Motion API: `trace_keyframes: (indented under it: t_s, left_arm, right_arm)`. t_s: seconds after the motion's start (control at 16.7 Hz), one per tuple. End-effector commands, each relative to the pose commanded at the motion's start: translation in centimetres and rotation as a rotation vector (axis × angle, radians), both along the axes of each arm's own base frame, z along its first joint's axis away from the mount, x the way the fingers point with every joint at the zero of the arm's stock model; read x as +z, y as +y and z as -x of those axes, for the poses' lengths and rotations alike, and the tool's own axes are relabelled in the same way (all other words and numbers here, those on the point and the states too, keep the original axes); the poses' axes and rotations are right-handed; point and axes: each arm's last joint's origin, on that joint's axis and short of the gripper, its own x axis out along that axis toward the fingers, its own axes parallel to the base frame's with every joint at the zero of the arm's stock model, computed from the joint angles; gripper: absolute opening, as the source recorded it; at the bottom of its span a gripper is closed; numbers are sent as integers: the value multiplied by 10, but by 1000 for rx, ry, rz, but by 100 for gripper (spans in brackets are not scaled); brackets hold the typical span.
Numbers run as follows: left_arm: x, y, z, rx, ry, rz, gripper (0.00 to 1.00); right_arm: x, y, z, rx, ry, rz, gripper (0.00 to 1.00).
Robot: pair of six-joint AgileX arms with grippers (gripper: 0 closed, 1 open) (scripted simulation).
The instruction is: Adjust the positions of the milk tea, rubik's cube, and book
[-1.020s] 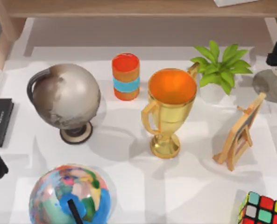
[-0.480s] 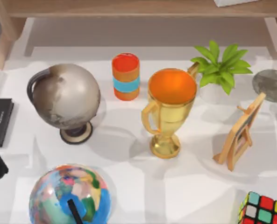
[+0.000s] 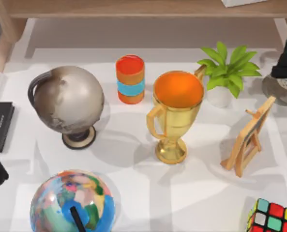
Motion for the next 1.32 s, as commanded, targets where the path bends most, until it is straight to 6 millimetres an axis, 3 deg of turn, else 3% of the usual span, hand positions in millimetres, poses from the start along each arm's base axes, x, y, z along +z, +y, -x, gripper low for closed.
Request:
trace_keyframes:
  t_s: [0.12, 0.9, 1.32]
  left_arm:
    - [0, 0, 0, 0, 0, 0, 100]
    - [0, 0, 0, 0, 0, 0, 100]
    - [0, 0, 0, 0, 0, 0, 100]
  right_arm:
    - [0, 0, 0, 0, 0, 0, 0]
    - [0, 0, 0, 0, 0, 0, 98]
    - [0, 0, 0, 0, 0, 0, 100]
